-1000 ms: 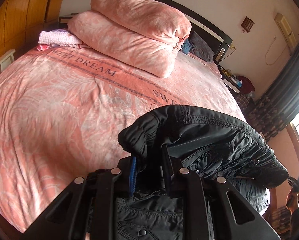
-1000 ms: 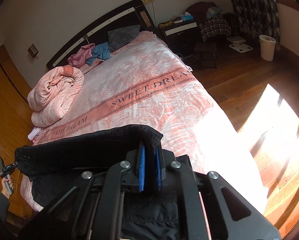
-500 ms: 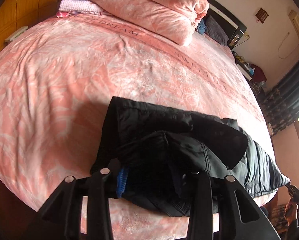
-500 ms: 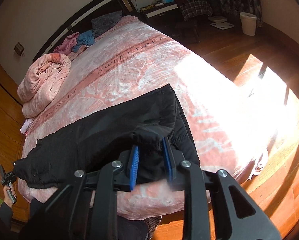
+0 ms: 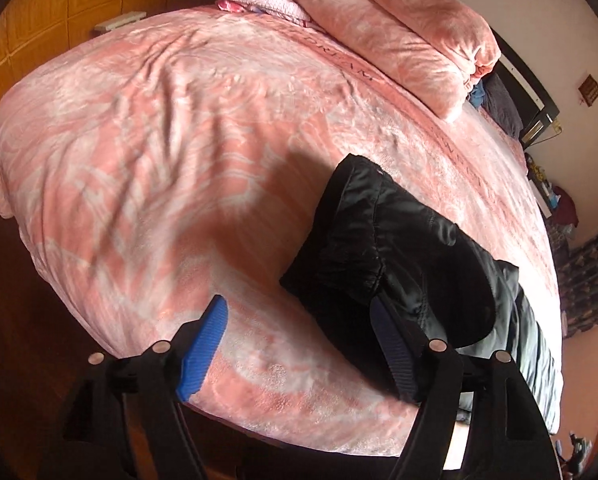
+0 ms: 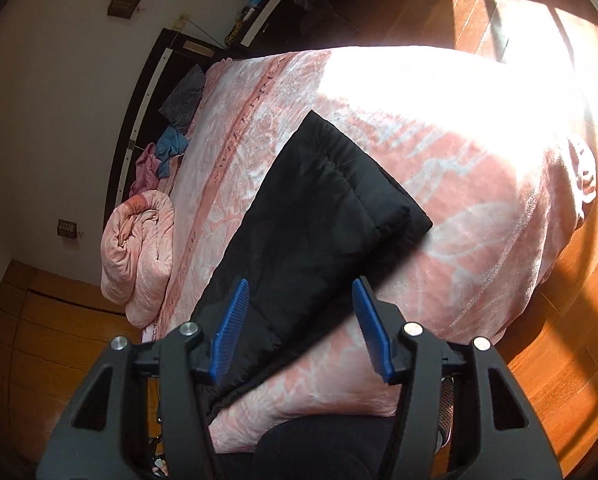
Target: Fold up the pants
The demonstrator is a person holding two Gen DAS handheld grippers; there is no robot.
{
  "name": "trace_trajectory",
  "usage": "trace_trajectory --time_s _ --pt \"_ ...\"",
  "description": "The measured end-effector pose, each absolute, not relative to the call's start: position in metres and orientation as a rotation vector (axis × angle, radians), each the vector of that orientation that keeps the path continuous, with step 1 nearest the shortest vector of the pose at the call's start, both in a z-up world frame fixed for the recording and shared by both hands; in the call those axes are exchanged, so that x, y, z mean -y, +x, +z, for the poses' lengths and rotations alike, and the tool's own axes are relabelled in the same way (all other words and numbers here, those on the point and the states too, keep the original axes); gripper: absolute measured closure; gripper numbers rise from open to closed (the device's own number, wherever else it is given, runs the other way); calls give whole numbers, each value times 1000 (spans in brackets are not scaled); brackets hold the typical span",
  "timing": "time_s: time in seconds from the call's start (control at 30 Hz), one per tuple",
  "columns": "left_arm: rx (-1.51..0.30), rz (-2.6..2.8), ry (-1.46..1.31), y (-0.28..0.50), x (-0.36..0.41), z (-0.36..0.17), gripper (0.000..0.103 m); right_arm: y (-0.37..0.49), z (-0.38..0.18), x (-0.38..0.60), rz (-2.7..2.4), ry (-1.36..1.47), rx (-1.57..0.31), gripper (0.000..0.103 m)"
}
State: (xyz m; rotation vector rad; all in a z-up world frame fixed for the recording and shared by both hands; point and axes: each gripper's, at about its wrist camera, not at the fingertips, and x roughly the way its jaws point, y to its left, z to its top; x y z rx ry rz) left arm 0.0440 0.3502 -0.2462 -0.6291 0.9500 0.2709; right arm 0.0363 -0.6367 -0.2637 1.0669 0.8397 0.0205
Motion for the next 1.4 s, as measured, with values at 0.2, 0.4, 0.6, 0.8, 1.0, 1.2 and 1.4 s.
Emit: trace_trajectory --time_s 0.2,0.4,0.6,0.8,1.0,1.2,1.4 --pt "-910 138 -745 57 -335 -236 15 40 -288 642 -21 1165 -828 46" --pt "-985 128 -796 84 -321 -257 13 46 -296 640 -47 1190 -832 44" --pt "-1050 153 -723 107 -311 -266 88 54 -293 643 -67 1193 -825 42" --pt "-1032 185 -785 104 -321 -271 91 58 -292 644 -81 1194 -824 42" --pt "-1046 226 -788 105 -325 -281 91 61 -298 653 -126 1195 -839 44" --pt "-1064 238 -769 103 -323 -290 91 68 -280 644 -137 1044 -832 94" --pt "-1075 248 -770 104 -323 -296 91 62 -306 648 -195 1084 -862 95"
